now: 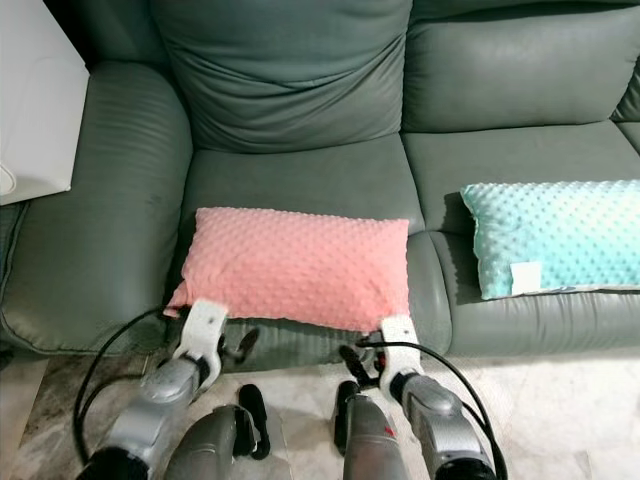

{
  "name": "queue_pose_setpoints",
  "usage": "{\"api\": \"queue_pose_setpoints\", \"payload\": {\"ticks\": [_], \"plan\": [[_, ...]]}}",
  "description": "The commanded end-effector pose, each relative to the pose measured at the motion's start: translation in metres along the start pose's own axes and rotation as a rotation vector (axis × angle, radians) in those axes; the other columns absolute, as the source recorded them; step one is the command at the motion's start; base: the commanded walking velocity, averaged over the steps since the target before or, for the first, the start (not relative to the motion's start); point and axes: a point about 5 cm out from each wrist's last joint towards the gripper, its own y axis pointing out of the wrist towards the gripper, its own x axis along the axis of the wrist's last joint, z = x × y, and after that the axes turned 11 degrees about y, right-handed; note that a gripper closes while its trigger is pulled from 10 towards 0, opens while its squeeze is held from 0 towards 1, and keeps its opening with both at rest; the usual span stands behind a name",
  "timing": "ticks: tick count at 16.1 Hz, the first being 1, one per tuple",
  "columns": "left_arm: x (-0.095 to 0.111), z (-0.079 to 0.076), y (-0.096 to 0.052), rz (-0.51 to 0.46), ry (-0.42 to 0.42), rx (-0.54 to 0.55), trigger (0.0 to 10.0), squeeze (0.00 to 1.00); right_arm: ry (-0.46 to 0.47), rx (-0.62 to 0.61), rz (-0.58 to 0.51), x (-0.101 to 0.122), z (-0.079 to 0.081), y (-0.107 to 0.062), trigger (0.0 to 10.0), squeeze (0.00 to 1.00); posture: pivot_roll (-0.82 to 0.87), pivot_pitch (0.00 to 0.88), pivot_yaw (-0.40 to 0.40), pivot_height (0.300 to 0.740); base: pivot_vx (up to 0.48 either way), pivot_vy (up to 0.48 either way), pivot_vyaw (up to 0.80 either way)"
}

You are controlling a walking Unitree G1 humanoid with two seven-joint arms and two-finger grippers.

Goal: Move the pillow to the sofa

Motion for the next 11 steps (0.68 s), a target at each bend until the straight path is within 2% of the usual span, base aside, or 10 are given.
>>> {"api": "queue_pose_setpoints", "payload": {"ticks": [1, 2, 7, 8, 11], "plan": [[-0.013, -0.005, -0.001, 0.061, -0.012, -0.020, 10.0, 1.00, 0.024, -0.018, 0.023, -0.015, -0.003, -0.002, 10.0, 1.00, -0.15, 0.406, 0.033, 0.740, 0.000, 0.000, 0.00], [-0.011, -0.005, 0.003, 0.062, -0.008, -0.022, 10.0, 1.00, 0.022, -0.022, 0.015, -0.016, -0.004, -0.001, 10.0, 1.00, -0.14, 0.408, 0.036, 0.740, 0.000, 0.000, 0.00], [-0.006, -0.008, 0.008, 0.062, -0.007, -0.033, 10.0, 0.85, 0.016, -0.098, -0.037, -0.012, -0.013, 0.002, 10.0, 1.00, -0.13, 0.417, 0.045, 0.740, 0.000, 0.000, 0.00], [-0.005, -0.010, 0.009, 0.061, -0.009, -0.035, 10.0, 0.74, -0.001, -0.132, -0.050, -0.010, -0.018, 0.002, 10.0, 1.00, -0.13, 0.418, 0.046, 0.740, 0.000, 0.000, 0.00], [-0.003, -0.012, 0.012, 0.057, -0.010, -0.030, 10.0, 0.62, -0.046, -0.192, -0.093, 0.001, -0.028, 0.001, 10.0, 1.00, -0.13, 0.423, 0.048, 0.740, 0.000, 0.000, 0.00]]}}
